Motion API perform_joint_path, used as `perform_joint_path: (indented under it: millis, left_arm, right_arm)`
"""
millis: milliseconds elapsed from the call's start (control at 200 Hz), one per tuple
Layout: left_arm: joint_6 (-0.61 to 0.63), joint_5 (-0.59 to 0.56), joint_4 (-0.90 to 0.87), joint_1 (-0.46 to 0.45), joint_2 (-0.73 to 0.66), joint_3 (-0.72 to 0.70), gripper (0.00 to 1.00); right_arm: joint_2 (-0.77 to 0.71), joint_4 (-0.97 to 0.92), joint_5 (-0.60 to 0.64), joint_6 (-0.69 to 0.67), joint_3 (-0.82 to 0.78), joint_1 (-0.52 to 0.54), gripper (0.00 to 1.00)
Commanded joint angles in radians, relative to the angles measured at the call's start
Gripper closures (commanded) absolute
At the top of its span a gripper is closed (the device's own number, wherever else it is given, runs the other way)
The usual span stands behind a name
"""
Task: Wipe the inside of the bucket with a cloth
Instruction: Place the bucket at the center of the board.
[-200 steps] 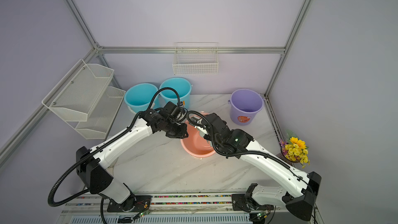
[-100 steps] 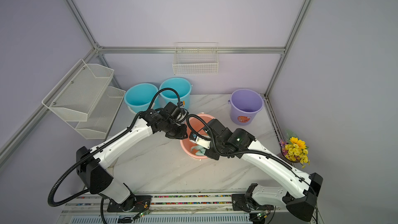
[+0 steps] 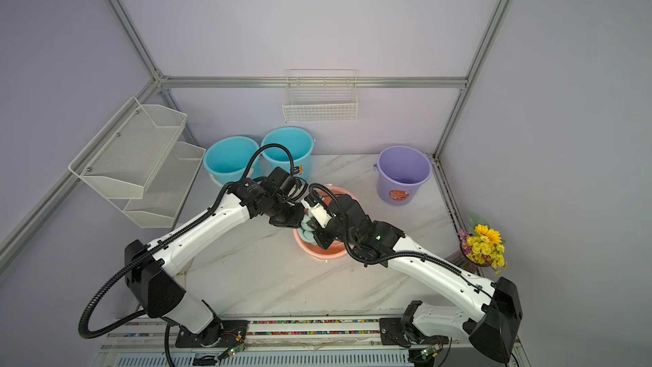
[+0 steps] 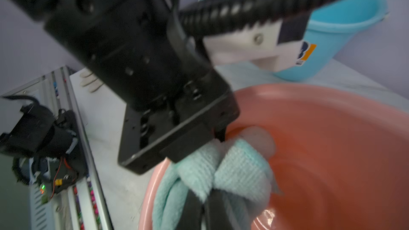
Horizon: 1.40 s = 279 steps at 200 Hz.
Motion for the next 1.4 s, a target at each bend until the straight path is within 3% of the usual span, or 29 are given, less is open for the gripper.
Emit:
perform_joint_path:
  millis: [0, 85, 295, 475, 770, 1015, 1180, 1390]
  left_arm:
    - [-0.027, -0.007, 0.065, 0.017, 0.017, 0.072, 1.00]
    - [-0.042, -0.027, 0.065, 0.038, 0.050, 0.099, 1.00]
    - [-0.080, -0.027, 0.077, 0.091, 0.208, 0.259, 1.00]
    - [-0.110, -0.021, 0.079, 0.130, 0.371, 0.461, 1.00]
    - [-0.171, -0.011, 0.132, 0.153, 0.631, 0.776, 0.97]
    - [-0.228, -0.016, 0.265, 0.161, 0.710, 0.791, 0.92]
    - [-0.252, 0.010, 0.315, 0.167, 0.740, 0.798, 0.73]
    - [-0.252, 0.003, 0.350, 0.170, 0.733, 0.819, 0.61]
  right_arm:
    - [0.031, 0.098, 0.367, 0.080, 0.122, 0.007, 1.00]
    - [0.063, 0.093, 0.571, 0.077, 0.198, -0.017, 1.00]
    - [0.096, 0.036, 0.782, 0.048, 0.348, -0.155, 1.00]
    - [0.041, 0.038, 0.789, 0.038, 0.353, -0.240, 1.00]
    - [-0.020, 0.030, 0.789, 0.007, 0.305, -0.256, 1.00]
    - [-0.028, 0.022, 0.782, -0.004, 0.295, -0.260, 1.00]
    - [-0.029, 0.017, 0.777, -0.010, 0.293, -0.263, 1.00]
    - [-0.035, 0.011, 0.781, -0.023, 0.296, -0.264, 1.00]
